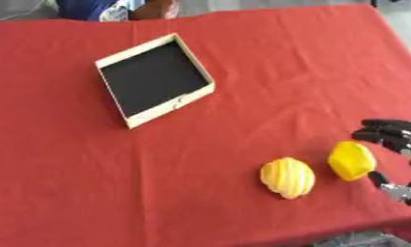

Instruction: Pick up objects on the table and place them in the box.

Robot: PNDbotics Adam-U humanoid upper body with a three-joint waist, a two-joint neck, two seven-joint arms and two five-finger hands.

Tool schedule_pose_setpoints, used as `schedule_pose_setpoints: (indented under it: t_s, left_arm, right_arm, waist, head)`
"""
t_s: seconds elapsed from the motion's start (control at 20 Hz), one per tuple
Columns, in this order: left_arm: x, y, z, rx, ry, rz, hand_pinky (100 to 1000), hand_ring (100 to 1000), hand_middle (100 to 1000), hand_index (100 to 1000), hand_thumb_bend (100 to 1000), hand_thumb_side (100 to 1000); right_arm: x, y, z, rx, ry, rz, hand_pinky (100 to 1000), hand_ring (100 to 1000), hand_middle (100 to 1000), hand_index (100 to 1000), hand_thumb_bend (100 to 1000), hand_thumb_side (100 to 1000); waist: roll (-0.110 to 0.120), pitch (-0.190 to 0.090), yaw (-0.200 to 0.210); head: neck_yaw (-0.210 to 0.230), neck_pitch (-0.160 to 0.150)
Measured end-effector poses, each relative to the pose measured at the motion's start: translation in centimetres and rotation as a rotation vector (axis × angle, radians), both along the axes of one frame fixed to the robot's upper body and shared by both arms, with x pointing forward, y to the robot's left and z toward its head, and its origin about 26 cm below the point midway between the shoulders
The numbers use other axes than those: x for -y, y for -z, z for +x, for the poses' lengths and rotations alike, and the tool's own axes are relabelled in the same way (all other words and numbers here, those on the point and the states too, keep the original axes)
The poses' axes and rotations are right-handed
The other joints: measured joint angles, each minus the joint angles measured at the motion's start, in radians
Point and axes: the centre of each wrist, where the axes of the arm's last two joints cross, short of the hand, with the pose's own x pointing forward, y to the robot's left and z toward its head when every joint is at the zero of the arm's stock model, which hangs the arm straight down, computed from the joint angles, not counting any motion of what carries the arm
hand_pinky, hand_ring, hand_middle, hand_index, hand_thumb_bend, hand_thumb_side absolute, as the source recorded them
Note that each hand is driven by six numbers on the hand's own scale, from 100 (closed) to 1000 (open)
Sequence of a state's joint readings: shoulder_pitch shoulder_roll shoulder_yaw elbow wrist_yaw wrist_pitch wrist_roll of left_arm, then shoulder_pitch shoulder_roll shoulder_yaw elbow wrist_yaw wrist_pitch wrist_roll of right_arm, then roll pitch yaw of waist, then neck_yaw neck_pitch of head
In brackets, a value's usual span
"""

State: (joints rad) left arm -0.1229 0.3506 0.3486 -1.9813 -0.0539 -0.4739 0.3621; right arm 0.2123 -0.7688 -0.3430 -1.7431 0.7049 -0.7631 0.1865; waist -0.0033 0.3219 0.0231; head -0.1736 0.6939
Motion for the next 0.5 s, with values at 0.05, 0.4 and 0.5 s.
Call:
schedule_pose_setpoints:
  t_s: [0.05, 0.4, 0.5]
  left_arm:
    - [0.0, 0.0, 0.0, 0.0, 0.0, 0.0, 897, 788, 809, 886, 151, 750]
    - [0.13, 0.11, 0.04, -0.001, 0.004, -0.008, 898, 787, 810, 886, 151, 752]
    - [0.14, 0.11, 0.05, -0.002, 0.005, -0.008, 898, 787, 810, 886, 151, 752]
  right_arm:
    - [0.07, 0.07, 0.02, -0.003, 0.003, -0.004, 951, 1000, 886, 989, 100, 308]
    - [0.3, 0.67, 0.47, -0.023, 0.024, -0.041, 949, 1000, 890, 987, 100, 329]
    - [0.25, 0.8, 0.63, -0.025, 0.022, -0.048, 946, 1000, 889, 981, 100, 337]
  waist:
    - [0.001, 0.001, 0.002]
    - [0.002, 0.005, 0.011]
    - [0.002, 0.007, 0.014]
  head:
    - [-0.001, 0.0]
    - [-0.007, 0.0]
    - [-0.009, 0.0]
